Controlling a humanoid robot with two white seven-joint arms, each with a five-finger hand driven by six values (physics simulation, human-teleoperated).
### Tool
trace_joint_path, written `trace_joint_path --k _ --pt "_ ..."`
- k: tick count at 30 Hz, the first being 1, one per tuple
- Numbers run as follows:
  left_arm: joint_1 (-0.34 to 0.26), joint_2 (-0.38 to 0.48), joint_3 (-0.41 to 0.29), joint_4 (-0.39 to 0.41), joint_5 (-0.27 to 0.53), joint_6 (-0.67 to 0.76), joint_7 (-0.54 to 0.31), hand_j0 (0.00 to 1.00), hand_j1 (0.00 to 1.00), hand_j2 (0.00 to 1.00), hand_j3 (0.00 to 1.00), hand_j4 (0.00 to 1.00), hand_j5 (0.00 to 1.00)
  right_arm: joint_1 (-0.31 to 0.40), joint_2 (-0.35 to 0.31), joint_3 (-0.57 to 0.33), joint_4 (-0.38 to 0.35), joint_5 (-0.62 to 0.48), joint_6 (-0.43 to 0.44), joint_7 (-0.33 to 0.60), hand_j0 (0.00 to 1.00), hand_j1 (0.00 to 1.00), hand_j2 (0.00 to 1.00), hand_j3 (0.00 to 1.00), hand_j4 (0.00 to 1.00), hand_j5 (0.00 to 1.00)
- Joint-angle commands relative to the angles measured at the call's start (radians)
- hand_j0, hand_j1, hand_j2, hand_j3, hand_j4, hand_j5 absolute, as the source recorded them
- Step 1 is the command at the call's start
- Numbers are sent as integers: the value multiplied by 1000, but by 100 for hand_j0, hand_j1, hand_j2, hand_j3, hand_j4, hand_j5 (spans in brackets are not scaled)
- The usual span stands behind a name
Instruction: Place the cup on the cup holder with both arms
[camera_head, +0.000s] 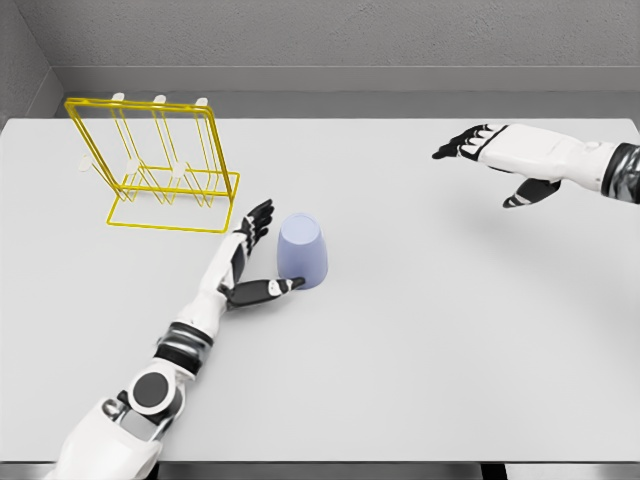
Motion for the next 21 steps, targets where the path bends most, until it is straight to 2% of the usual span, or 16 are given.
trace_joint_path --k 1,16,18,21 --pt "0 -4 -9 1 -3 0 0 100 100 100 100 100 100 0 -1 -1 0 -6 3 0 100 100 100 100 100 100" --pt "-20 -7 -14 1 -3 0 -1 100 100 100 100 100 100 2 1 1 -2 -6 3 0 100 100 100 100 100 100" --pt "-40 -7 -40 11 -3 0 -1 100 100 100 100 100 100 0 4 -1 -2 -7 3 0 100 100 100 100 100 100" --pt "-44 -7 -40 14 -3 0 -1 100 100 100 100 100 100 -2 10 1 -2 -7 3 0 100 100 100 100 100 100"
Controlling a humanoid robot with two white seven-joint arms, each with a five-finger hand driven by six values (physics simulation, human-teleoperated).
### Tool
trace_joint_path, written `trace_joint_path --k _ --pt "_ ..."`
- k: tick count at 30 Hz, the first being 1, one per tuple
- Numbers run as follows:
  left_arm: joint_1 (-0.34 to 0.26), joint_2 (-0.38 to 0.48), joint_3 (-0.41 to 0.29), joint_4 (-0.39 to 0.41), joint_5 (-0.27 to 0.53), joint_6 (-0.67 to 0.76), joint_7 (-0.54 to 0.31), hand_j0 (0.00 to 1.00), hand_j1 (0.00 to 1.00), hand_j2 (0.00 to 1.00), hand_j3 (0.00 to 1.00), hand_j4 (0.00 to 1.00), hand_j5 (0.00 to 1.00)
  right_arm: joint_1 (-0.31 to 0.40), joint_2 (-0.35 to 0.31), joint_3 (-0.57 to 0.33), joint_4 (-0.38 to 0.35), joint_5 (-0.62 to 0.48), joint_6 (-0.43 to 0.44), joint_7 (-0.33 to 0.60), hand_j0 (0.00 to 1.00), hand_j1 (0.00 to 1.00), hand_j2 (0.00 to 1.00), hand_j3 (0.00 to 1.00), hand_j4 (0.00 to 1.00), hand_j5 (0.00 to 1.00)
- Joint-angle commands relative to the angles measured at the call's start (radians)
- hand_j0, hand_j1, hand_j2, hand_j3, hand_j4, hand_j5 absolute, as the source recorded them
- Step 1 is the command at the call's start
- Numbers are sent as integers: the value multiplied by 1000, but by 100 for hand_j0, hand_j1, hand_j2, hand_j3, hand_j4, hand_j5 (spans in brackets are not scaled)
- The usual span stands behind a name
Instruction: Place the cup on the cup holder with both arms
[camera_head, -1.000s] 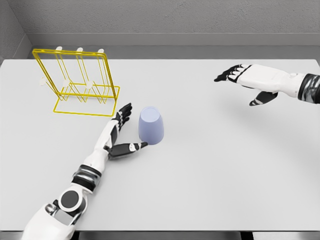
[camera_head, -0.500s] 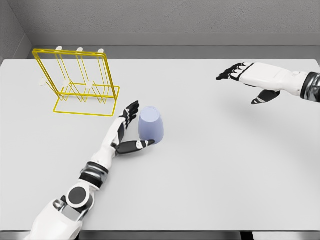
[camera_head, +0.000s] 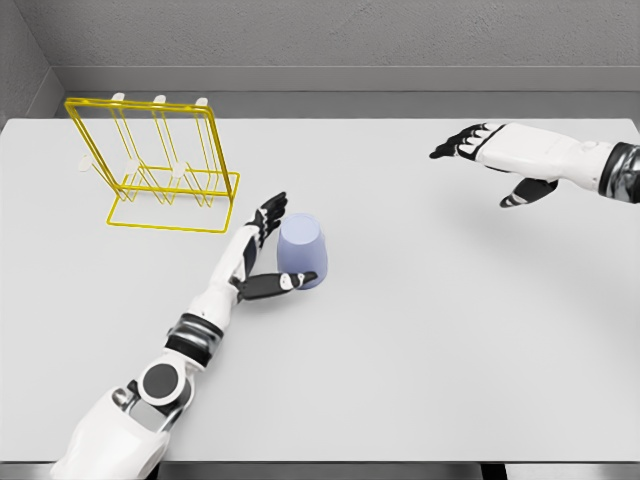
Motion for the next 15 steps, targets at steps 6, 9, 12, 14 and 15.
trace_joint_path --k 6,9,12,14,15 --pt "-9 -14 -7 19 -1 0 -1 100 100 100 100 100 100 -2 0 0 0 -6 3 0 100 100 100 100 100 100" --pt "-14 -17 -8 27 -1 0 -1 100 100 100 100 100 100 0 2 0 0 -6 3 0 100 100 100 100 100 100" --pt "-15 -21 -8 30 -1 0 -3 100 100 100 100 100 100 0 3 1 1 -6 3 0 100 100 100 100 100 100" --pt "-15 -21 -8 30 -1 0 -1 100 100 100 100 100 100 0 5 1 1 -6 3 0 100 100 100 100 100 100" --pt "-18 -21 -8 30 -1 0 -3 100 100 100 100 100 100 2 5 3 1 -6 3 0 100 100 100 100 100 100"
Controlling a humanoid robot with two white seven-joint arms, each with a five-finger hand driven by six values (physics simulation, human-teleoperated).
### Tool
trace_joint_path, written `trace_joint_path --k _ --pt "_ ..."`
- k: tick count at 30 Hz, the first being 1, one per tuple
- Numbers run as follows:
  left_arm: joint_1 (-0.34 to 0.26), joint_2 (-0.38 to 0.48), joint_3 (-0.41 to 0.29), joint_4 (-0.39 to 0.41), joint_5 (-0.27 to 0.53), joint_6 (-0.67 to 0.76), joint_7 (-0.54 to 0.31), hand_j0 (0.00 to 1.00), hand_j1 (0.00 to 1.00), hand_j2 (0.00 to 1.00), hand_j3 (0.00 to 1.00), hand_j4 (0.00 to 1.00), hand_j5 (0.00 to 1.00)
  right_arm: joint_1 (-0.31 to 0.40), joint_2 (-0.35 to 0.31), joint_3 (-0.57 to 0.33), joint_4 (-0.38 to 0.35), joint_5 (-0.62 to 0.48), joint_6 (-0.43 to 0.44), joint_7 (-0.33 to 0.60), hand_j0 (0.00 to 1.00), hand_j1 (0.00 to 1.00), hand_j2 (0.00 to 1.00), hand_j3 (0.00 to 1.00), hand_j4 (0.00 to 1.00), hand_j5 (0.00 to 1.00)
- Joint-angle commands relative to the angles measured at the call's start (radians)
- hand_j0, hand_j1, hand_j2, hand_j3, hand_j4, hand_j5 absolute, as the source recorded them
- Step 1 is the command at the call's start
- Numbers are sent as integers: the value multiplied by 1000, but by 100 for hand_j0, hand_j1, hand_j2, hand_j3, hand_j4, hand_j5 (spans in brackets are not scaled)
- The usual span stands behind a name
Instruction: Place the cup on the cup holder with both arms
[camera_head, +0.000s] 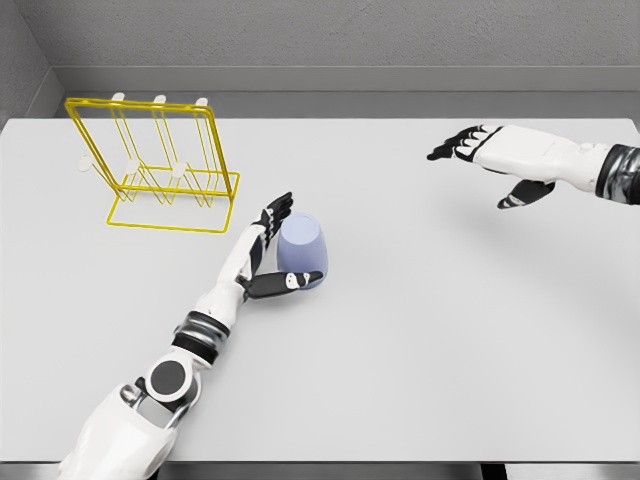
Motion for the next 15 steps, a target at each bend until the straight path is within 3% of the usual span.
trace_joint_path --k 1,15 --pt "-2 -1 -8 8 -1 0 1 100 100 100 100 100 100 -2 -2 1 0 -6 3 0 100 100 100 100 100 100" --pt "-21 -23 -14 48 -3 0 1 100 100 100 100 100 100 0 1 3 -3 -7 3 0 100 100 100 100 100 100"
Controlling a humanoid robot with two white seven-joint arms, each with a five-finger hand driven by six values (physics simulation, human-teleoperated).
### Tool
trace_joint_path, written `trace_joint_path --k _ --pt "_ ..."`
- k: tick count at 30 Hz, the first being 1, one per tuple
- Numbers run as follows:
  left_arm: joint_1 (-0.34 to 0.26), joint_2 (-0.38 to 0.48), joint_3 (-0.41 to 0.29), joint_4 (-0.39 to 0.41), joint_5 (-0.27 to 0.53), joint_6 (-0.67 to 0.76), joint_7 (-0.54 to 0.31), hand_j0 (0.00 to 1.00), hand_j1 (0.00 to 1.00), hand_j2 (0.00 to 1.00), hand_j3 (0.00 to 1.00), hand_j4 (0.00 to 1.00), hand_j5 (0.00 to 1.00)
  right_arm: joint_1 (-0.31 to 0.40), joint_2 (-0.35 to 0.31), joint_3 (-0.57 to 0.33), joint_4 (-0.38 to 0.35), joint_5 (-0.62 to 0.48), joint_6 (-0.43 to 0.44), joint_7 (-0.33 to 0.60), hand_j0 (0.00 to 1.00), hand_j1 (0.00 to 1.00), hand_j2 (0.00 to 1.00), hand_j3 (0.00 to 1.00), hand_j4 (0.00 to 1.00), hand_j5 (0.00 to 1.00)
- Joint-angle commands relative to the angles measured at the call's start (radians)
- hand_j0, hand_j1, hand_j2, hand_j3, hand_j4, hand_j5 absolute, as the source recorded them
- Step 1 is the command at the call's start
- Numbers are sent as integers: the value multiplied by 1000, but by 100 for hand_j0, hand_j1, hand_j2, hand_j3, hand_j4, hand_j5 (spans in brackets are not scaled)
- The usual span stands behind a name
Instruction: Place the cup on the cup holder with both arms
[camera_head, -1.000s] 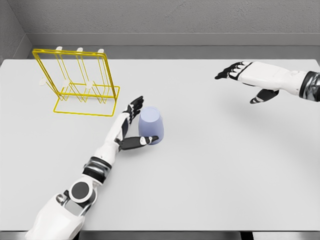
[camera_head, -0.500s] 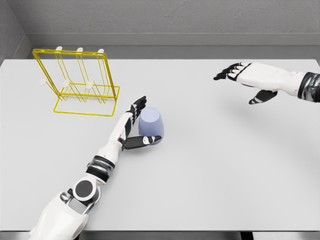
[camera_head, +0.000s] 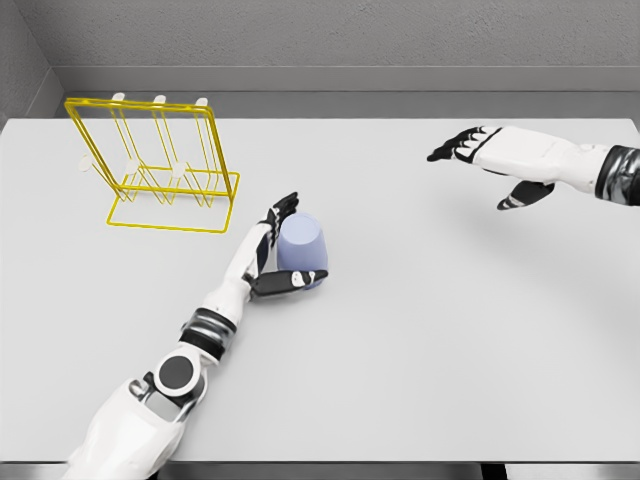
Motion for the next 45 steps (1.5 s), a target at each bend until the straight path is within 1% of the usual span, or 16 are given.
trace_joint_path --k 1,8,11,12,13,20,23,26,27,28,29,31,32,40,44,45 --pt "0 -2 0 6 -1 0 0 100 100 100 100 100 100 0 0 1 -5 -6 3 0 100 100 100 100 100 100" --pt "0 -9 0 13 0 0 0 100 100 100 100 100 100 5 0 2 -9 -6 3 0 100 100 100 100 100 100" --pt "-2 -11 0 13 -1 0 0 100 100 100 100 100 100 55 -9 2 -11 -3 3 0 100 100 100 100 100 100" --pt "-2 -11 0 13 0 0 0 100 100 100 100 100 100 55 -17 -2 -16 -5 3 0 100 100 100 100 100 100" --pt "0 -11 0 13 -1 0 0 98 98 98 98 98 98 55 -32 -4 -16 -5 3 0 100 100 100 100 100 100" --pt "-2 -11 0 13 -1 0 2 85 85 85 85 85 85 57 -48 -9 -14 -12 3 0 100 100 100 100 100 100" --pt "0 -11 0 13 -1 0 2 79 79 79 79 79 79 69 -38 -33 -13 -18 3 0 100 100 100 100 100 100" --pt "0 -8 0 10 -1 0 2 79 79 79 79 79 79 72 -48 -33 -16 -22 3 0 100 100 100 100 100 100" --pt "0 -6 1 10 -1 0 2 79 79 79 79 79 79 75 -60 -32 -14 -58 3 0 100 100 100 100 100 100" --pt "2 -6 1 5 -1 -2 2 79 79 79 79 79 79 78 -110 -30 -14 -84 3 0 100 100 100 100 100 100" --pt "2 -6 1 3 -1 -2 2 79 79 79 79 79 79 84 -137 -33 -9 -95 3 0 100 100 100 100 100 100" --pt "2 -5 1 0 -1 -2 2 79 79 79 79 79 79 89 -153 -33 -11 -117 3 0 100 100 100 100 100 100" --pt "2 -5 1 0 -1 -2 2 79 79 79 79 79 79 89 -175 -33 -11 -126 3 0 100 100 100 100 100 100" --pt "2 3 10 -21 -3 -11 0 79 79 79 79 79 79 91 -173 -24 -13 -127 3 0 100 100 100 100 100 100" --pt "2 6 13 -36 -4 -12 2 79 79 79 79 79 79 106 -170 -18 -13 -124 3 0 100 100 100 100 100 100" --pt "2 6 15 -43 -4 -12 2 78 78 78 78 78 78 106 -170 -18 -13 -124 3 0 100 100 100 100 100 100"
